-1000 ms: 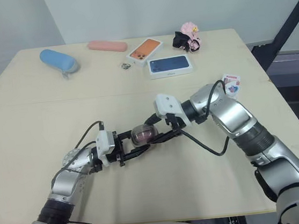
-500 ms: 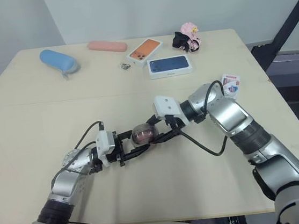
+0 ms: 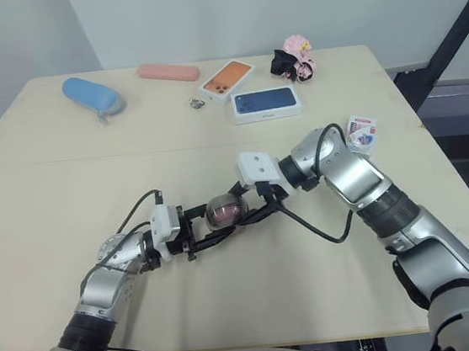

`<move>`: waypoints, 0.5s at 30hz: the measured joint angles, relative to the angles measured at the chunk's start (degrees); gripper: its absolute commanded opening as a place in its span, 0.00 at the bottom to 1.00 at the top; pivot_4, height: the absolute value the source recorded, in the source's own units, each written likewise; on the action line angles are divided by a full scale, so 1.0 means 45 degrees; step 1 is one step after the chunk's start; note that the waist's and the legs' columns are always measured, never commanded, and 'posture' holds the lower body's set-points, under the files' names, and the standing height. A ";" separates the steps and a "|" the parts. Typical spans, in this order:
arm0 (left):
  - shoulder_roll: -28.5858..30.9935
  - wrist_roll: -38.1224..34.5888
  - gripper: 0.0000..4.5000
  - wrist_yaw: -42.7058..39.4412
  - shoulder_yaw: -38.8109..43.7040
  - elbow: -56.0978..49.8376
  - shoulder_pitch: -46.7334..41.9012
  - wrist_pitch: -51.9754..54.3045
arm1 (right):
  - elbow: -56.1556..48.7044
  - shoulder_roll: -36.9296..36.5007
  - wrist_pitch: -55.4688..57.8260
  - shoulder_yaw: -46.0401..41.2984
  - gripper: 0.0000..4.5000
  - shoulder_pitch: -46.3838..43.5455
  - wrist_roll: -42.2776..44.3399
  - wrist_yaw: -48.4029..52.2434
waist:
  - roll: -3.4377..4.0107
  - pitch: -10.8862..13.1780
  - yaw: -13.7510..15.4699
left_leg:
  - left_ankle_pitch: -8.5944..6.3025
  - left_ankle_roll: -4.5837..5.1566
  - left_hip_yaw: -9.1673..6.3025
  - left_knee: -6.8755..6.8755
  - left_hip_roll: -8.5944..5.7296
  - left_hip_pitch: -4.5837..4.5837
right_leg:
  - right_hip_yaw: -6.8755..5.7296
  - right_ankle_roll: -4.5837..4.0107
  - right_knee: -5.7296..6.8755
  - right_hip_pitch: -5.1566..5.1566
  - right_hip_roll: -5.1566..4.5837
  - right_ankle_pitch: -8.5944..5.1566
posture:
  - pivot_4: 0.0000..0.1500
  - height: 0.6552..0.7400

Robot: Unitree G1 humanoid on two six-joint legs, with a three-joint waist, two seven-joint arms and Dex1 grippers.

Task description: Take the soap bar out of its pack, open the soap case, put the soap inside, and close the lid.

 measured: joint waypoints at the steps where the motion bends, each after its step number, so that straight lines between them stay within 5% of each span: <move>1: 0.0000 -0.0001 0.43 0.0000 0.0000 0.0002 0.0000 -0.0002 | 0.0001 0.0014 0.0002 0.0001 0.60 -0.0012 -0.0028 0.0018 | 0.0000 0.0000 -0.0001 | 0.0000 0.0000 0.0000 0.0000 0.0000 0.0001 | 0.0000 0.0000 0.0000 0.0000 0.0000 0.0000 | 1.00 1.00; 10: -0.0001 0.0010 0.43 0.0004 -0.0004 0.0012 -0.0001 -0.0029 | 0.0003 0.0072 0.0060 0.0025 0.60 -0.0087 -0.0227 0.0127 | 0.0000 0.0000 0.0000 | 0.0000 0.0000 0.0000 0.0000 0.0000 0.0002 | 0.0000 0.0000 0.0000 -0.0001 -0.0001 0.0000 | 1.00 1.00; 15: -0.0005 0.0024 0.43 0.0005 -0.0012 0.0021 -0.0001 -0.0069 | 0.0010 0.0088 0.0199 0.0205 0.91 -0.0136 -0.0379 0.0173 | 0.0000 0.0000 0.0003 | 0.0000 0.0000 0.0000 0.0000 0.0000 0.0003 | -0.0001 0.0000 -0.0001 -0.0001 -0.0001 0.0000 | 1.00 1.00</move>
